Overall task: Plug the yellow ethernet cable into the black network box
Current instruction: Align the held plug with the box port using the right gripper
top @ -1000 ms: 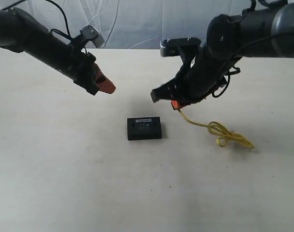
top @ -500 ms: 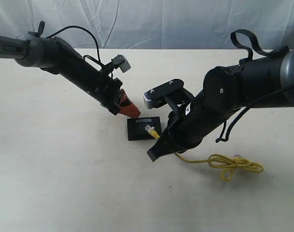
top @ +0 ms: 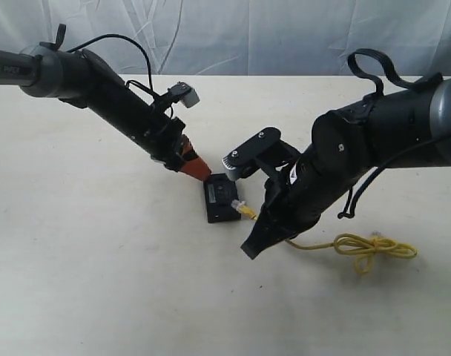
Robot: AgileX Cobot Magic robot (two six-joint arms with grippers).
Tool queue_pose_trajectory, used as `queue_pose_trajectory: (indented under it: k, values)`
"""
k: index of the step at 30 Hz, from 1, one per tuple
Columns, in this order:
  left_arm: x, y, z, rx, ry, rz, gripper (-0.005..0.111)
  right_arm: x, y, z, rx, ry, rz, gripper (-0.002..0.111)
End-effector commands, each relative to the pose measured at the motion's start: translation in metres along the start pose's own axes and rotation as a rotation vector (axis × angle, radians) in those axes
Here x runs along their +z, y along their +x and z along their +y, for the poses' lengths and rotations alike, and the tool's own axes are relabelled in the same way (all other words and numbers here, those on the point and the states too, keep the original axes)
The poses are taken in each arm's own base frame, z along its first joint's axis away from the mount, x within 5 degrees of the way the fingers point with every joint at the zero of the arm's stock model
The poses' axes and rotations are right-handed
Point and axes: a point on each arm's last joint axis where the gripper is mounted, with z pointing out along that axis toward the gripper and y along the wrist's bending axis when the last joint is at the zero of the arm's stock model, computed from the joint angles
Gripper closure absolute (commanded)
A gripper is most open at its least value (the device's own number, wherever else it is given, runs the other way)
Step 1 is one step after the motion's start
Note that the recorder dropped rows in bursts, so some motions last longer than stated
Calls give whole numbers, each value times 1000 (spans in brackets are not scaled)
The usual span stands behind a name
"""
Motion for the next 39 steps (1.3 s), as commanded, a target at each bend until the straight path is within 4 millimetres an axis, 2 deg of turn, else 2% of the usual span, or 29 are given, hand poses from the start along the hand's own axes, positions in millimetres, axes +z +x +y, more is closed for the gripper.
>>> queue_pose_trajectory:
  k: [1, 6, 13, 15, 18, 23, 26, 29, 33, 39]
  values:
    - [-3, -3, 2, -25, -58, 2, 107, -3, 1, -6, -81, 61, 5, 109]
    - [4, 10, 7, -81, -52, 85, 107, -3, -1, -15, -30, 139, -23, 109]
    - [2, 8, 4, -73, -44, 82, 107, 30, 1, -18, -19, 136, 2, 109]
    - [2, 8, 5, -65, -54, 79, 107, 34, 1, -18, -10, 135, -5, 109]
    - [2, 7, 7, -47, -74, 74, 107, 27, -1, -17, -6, 137, -14, 109]
    - [-5, 1, 6, -17, -91, 59, 107, 1, -6, -23, 37, 160, -88, 109]
    - [-16, -9, 3, 7, -112, 38, 107, 0, -6, -34, 63, 174, -103, 109]
    - [-24, -16, 0, 21, -135, 22, 107, 11, -1, -44, 91, 178, -77, 109]
    - [-26, -12, 2, 4, -156, 55, 107, 30, 2, -47, 96, 169, -52, 109]
    - [-28, -7, 6, 8, -193, 101, 107, 42, -1, -31, 43, 146, -53, 109]
